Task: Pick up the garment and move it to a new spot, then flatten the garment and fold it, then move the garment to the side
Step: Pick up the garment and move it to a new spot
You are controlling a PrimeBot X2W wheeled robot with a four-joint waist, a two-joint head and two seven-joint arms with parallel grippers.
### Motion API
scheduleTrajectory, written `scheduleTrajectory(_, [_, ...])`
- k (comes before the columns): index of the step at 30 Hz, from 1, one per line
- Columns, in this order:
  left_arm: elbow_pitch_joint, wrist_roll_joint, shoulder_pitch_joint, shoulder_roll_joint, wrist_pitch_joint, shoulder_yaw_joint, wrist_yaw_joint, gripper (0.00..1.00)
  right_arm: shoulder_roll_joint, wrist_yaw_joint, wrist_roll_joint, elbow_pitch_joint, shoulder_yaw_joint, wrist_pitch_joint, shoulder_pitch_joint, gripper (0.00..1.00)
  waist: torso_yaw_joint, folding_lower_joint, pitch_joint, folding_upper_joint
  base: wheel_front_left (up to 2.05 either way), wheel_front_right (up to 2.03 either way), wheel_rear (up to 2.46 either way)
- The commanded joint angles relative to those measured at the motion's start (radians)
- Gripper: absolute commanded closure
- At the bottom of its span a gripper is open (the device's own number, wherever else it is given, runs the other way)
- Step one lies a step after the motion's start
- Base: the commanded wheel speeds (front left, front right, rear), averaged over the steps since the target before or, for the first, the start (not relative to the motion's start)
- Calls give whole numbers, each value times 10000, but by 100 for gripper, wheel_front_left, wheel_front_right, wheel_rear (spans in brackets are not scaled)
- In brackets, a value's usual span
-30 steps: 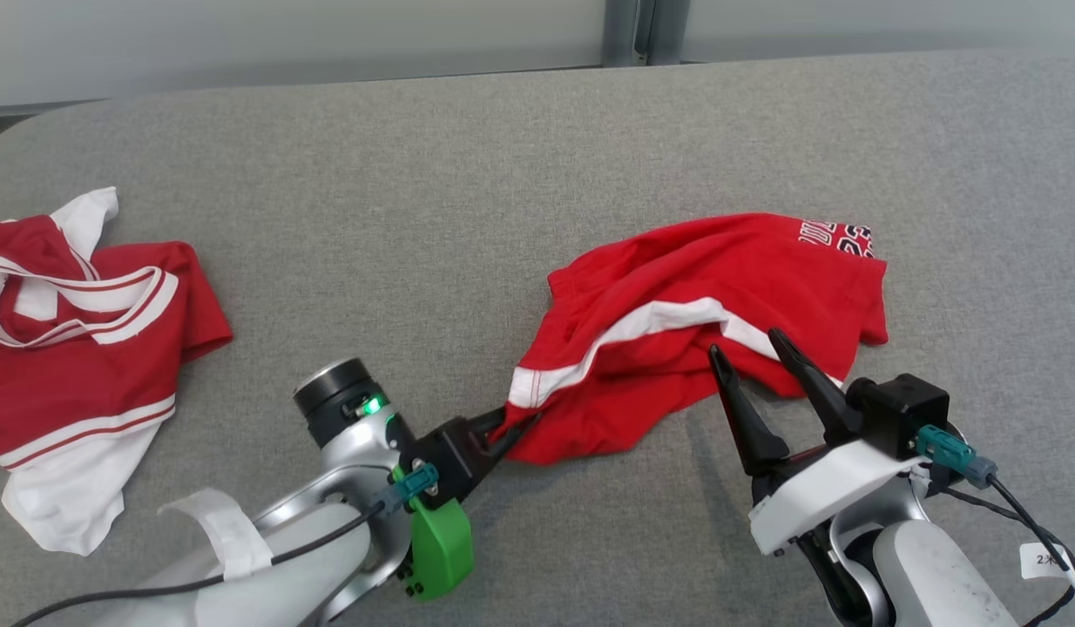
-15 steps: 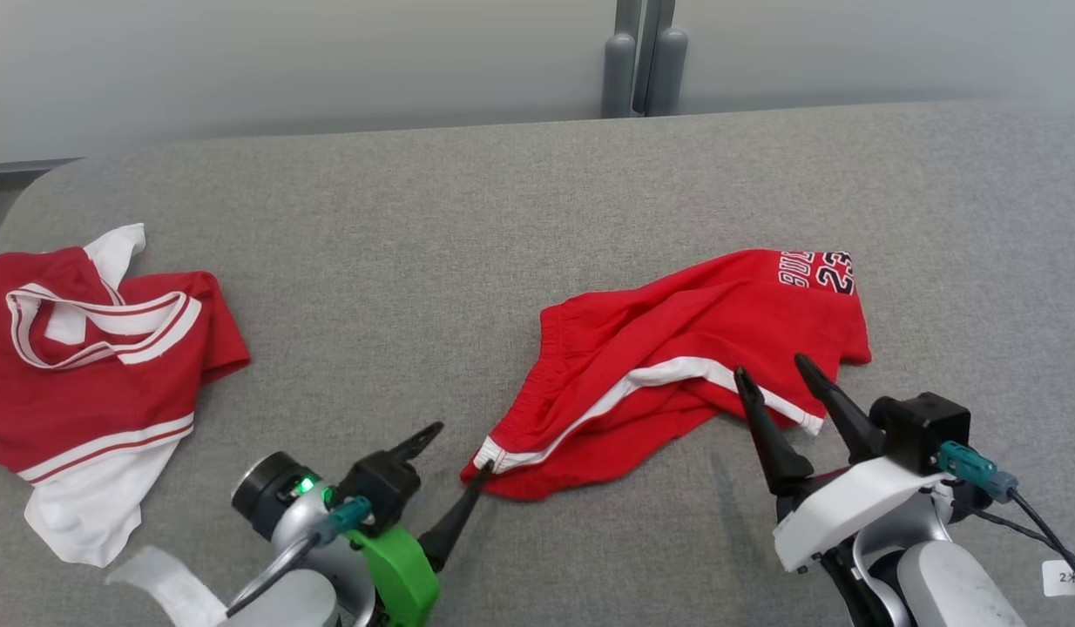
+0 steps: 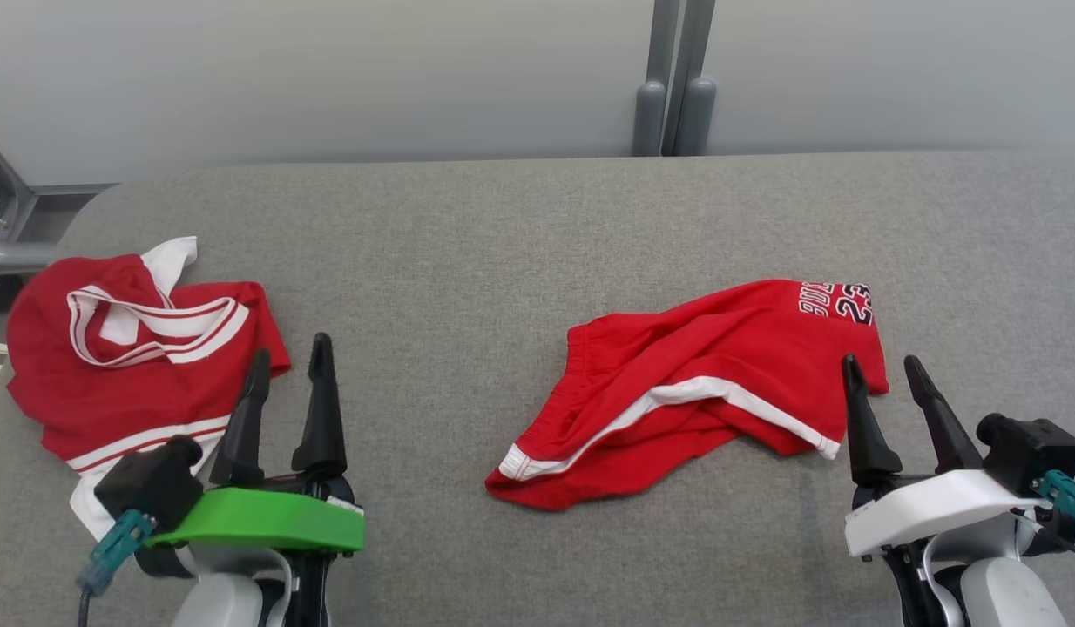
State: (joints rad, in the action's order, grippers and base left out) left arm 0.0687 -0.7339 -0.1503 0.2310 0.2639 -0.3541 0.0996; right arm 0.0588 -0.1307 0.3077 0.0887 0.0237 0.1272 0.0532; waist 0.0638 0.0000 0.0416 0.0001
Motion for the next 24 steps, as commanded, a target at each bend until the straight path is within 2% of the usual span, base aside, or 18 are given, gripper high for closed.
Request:
scheduleTrajectory(1, [1,47,260,-289,3,343,-167,0,6,0,82,60,87,106,-131,0,184,0,-288,-1,0,0,0])
scheduleTrajectory(4, [284,234,842,-907,3,1445,-628,0,-40,0,-106,189,280,311,-176,0,272,0,-501,-1,0,0,0])
scheduleTrajectory(6, [747,385,1059,-1005,2,1557,-866,0,-55,-2,-470,281,179,346,-241,0,326,0,-618,-1,0,0,0])
scheduleTrajectory(10, [1458,1029,1078,-724,4,1401,-1177,0,-29,6,-976,476,23,293,-451,0,435,0,-862,-1,0,0,0])
scheduleTrajectory(15, [1834,2130,915,-117,-56,575,-1490,0,-10,6,-1535,515,-244,-48,-776,0,471,0,-981,-1,0,0,0])
scheduleTrajectory(21, [1568,2657,1281,294,-191,276,-1287,0,79,6,-2073,254,-371,-254,-1143,0,369,0,-997,-1,0,0,0])
scheduleTrajectory(24, [1348,2593,1432,310,-201,373,-1087,0,82,6,-2174,206,-316,-323,-1290,0,299,0,-970,-1,0,0,0])
